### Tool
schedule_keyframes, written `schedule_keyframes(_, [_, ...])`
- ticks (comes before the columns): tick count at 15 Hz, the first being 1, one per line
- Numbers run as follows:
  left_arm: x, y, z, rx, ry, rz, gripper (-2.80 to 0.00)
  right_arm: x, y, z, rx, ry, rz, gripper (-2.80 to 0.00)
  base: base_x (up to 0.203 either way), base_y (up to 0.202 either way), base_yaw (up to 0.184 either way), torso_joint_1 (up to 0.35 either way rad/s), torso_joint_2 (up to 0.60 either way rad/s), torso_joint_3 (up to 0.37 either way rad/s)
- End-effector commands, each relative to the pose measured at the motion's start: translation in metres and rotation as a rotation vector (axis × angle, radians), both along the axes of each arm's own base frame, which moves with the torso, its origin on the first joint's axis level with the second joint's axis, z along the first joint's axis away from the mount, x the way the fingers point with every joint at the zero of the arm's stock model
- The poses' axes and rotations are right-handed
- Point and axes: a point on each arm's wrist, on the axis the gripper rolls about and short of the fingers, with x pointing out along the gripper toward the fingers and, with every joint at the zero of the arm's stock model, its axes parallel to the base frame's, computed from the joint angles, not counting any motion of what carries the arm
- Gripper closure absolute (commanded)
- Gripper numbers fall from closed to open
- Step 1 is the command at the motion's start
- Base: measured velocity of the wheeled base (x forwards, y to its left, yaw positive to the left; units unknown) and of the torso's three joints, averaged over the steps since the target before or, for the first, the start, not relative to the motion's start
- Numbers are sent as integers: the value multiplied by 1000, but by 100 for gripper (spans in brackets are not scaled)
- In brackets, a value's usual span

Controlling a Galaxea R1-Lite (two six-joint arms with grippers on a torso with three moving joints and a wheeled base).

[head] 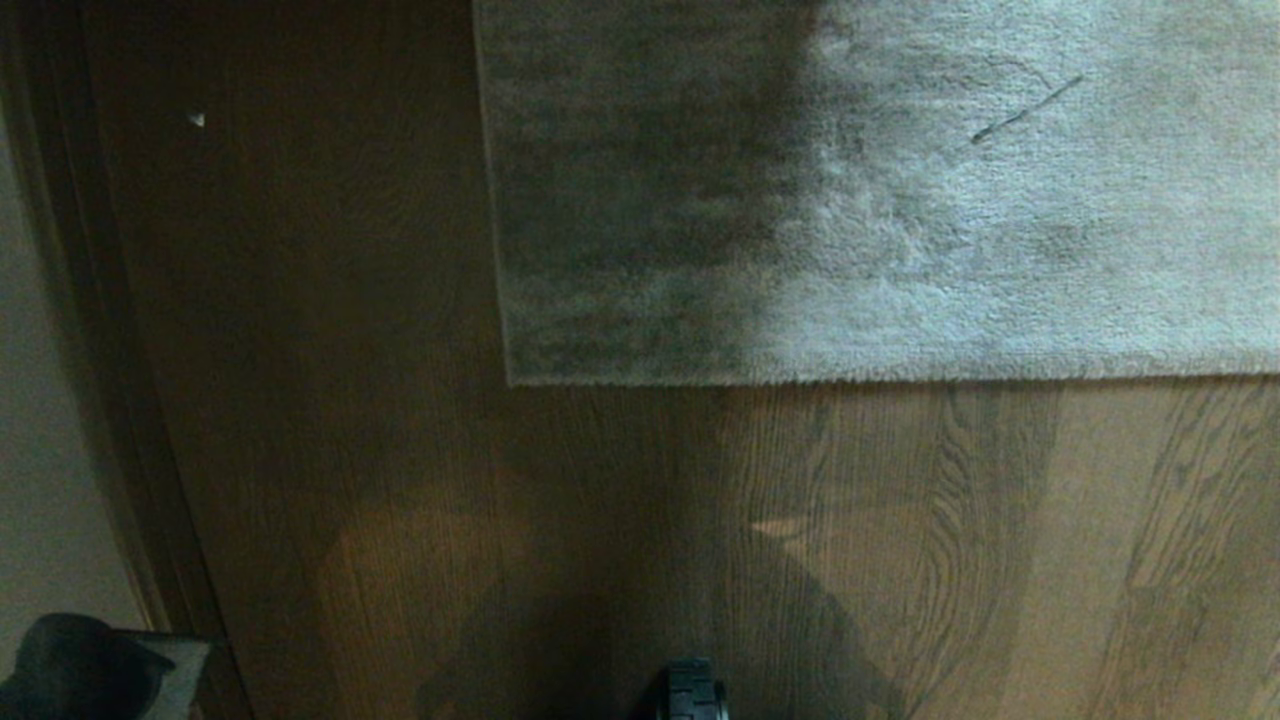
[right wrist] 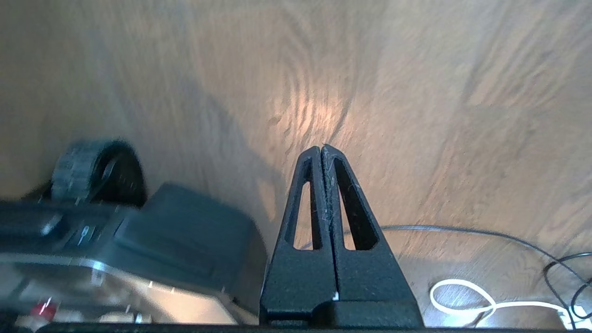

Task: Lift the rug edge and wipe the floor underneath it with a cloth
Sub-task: Put down the rag

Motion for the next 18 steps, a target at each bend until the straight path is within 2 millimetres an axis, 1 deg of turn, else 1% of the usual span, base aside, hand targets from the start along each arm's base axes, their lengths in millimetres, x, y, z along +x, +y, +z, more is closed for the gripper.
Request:
schedule_keyframes(1, [0,0,0,-1,-1,1,0,-6,0,0,2,-73,-34,0,0,0,0,0,0,0])
schedule_keyframes(8, [0,0,0,-1,-2,1,0,-20,0,-3,5,-253,-56,0,0,0,0,0,0,0])
schedule_keyframes(18, [0,0,0,-1,-1,1,0,-20,0,-3,11,-255,-57,0,0,0,0,0,0,0])
